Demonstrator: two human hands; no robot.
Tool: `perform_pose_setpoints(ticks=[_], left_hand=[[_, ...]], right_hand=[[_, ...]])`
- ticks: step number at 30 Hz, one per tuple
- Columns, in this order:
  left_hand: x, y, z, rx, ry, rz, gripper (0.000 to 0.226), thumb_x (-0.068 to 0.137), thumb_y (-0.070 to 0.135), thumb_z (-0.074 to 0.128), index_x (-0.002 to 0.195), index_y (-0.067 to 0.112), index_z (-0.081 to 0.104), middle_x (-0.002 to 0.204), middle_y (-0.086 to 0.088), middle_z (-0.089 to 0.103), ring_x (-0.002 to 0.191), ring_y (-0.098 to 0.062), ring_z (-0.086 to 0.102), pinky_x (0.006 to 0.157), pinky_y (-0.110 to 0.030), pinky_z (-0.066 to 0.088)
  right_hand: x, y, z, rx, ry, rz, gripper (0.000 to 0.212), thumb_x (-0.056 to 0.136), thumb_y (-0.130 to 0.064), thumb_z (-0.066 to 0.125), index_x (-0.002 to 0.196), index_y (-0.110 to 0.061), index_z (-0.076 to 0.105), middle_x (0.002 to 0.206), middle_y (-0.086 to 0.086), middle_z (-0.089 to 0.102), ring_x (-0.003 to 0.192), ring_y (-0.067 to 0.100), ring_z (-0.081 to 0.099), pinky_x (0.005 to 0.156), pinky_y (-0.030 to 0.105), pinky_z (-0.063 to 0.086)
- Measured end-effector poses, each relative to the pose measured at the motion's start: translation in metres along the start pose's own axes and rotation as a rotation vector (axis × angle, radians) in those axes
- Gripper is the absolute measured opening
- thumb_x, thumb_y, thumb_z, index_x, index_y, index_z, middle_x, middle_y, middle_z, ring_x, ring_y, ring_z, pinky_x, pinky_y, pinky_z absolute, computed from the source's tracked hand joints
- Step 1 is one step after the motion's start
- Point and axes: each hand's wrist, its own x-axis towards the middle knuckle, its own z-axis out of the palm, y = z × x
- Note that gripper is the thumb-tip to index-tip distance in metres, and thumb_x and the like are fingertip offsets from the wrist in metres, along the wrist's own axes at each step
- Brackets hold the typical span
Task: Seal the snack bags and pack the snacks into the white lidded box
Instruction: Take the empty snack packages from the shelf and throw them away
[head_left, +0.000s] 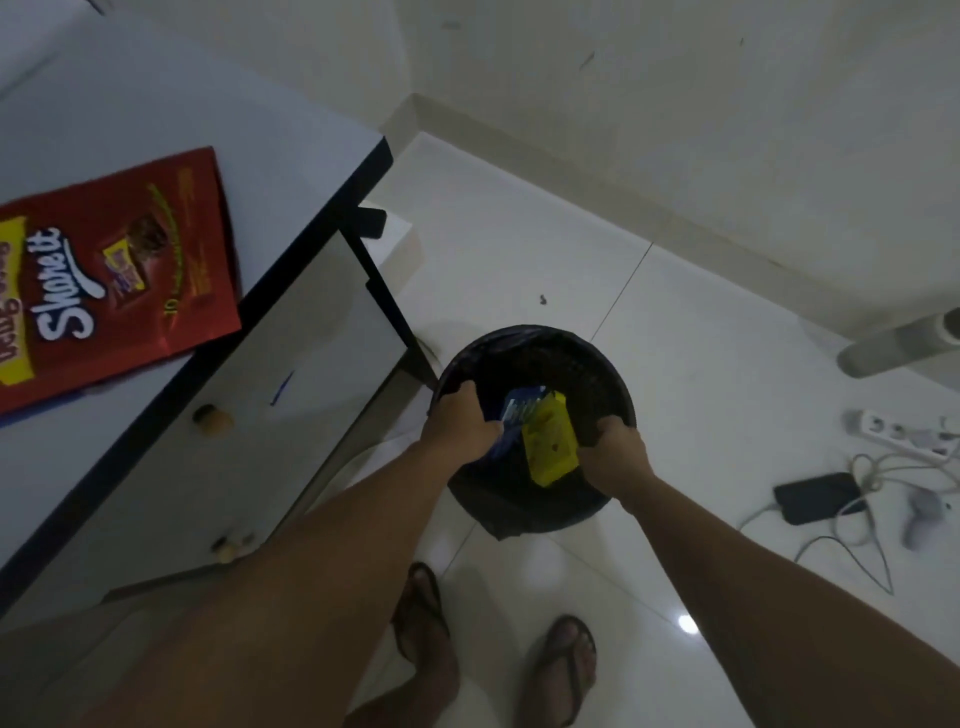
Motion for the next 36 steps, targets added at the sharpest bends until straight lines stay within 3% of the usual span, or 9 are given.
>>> perform_pose_setpoints(ticks=[4,9,11,14,18,21,25,34,36], left_hand=[[-0.022,0.009,-0.030,-0.045,-0.032,-0.004,0.062,0.078,0.036,0.067,0.132,0.012,0.046,0.128,-0.013,0.056,0.117,-0.034,0.055,0.094,-0.049,0.050],[-0.075,0.058,-0.109,-0.025,-0.012,0.039,0.032,0.083,0.026,0.067,0.106,0.004,0.060,0.110,-0.015,0.063,0.104,-0.031,0.061,0.089,-0.042,0.053],[-0.098,0.079,-0.145,-0.029,0.001,0.058,0.044,0.083,0.026,0.068,0.117,0.001,0.057,0.116,-0.015,0.062,0.108,-0.029,0.059,0.094,-0.040,0.050],[-0.130,0.103,-0.203,-0.012,0.068,0.091,0.053,0.081,0.029,0.070,0.126,0.004,0.055,0.127,-0.014,0.059,0.116,-0.027,0.056,0.101,-0.036,0.046],[-0.168,0.110,-0.269,-0.032,0.190,0.107,0.049,0.079,0.028,0.074,0.120,0.004,0.061,0.122,-0.014,0.063,0.114,-0.027,0.059,0.099,-0.033,0.047],[-0.190,0.089,-0.305,-0.066,0.290,0.072,0.039,0.079,0.022,0.073,0.112,0.004,0.065,0.112,-0.014,0.068,0.105,-0.025,0.063,0.092,-0.027,0.048],[-0.206,0.043,-0.337,-0.076,0.447,0.000,0.019,0.076,0.011,0.068,0.094,0.008,0.071,0.099,-0.014,0.072,0.098,-0.027,0.066,0.087,-0.031,0.051],[-0.213,-0.055,-0.374,-0.195,0.533,-0.218,0.029,0.081,0.004,0.061,0.108,-0.004,0.064,0.118,-0.024,0.063,0.109,-0.036,0.060,0.089,-0.037,0.046],[-0.209,-0.067,-0.375,-0.270,0.497,-0.270,0.028,0.085,0.003,0.058,0.111,-0.007,0.061,0.121,-0.025,0.060,0.112,-0.037,0.057,0.092,-0.038,0.045]], right_hand=[[-0.030,-0.021,-0.023,-0.041,0.006,-0.019,0.046,0.089,-0.016,0.057,0.131,-0.002,0.045,0.132,0.020,0.050,0.118,0.036,0.051,0.092,0.032,0.043],[-0.085,-0.085,-0.083,-0.077,0.005,-0.139,0.037,0.088,-0.015,0.058,0.123,-0.001,0.055,0.125,0.018,0.057,0.114,0.033,0.054,0.084,0.028,0.042],[-0.109,-0.114,-0.107,-0.074,0.013,-0.192,0.037,0.087,-0.018,0.059,0.120,-0.002,0.057,0.122,0.017,0.059,0.110,0.032,0.056,0.082,0.026,0.043],[-0.144,-0.163,-0.138,-0.004,0.026,-0.278,0.042,0.084,-0.018,0.064,0.122,-0.002,0.057,0.124,0.016,0.059,0.110,0.034,0.059,0.094,0.040,0.051],[-0.185,-0.224,-0.154,0.019,0.013,-0.387,0.047,0.082,-0.016,0.066,0.126,-0.004,0.055,0.123,0.016,0.061,0.108,0.033,0.062,0.090,0.043,0.054],[-0.211,-0.263,-0.144,0.040,-0.024,-0.431,0.041,0.084,-0.015,0.065,0.123,-0.004,0.056,0.109,0.019,0.065,0.096,0.034,0.066,0.075,0.043,0.059],[-0.238,-0.297,-0.112,-0.045,-0.104,-0.452,0.017,0.088,-0.018,0.061,0.088,-0.001,0.063,0.091,0.024,0.068,0.090,0.039,0.068,0.081,0.045,0.057],[-0.242,-0.327,-0.016,-0.025,0.011,-0.263,0.032,0.069,-0.033,0.077,0.074,-0.006,0.060,0.072,0.010,0.064,0.066,0.025,0.064,0.050,0.031,0.053],[-0.234,-0.327,-0.005,0.014,0.025,-0.219,0.033,0.065,-0.031,0.079,0.073,-0.004,0.062,0.071,0.010,0.068,0.064,0.025,0.067,0.053,0.031,0.054]])
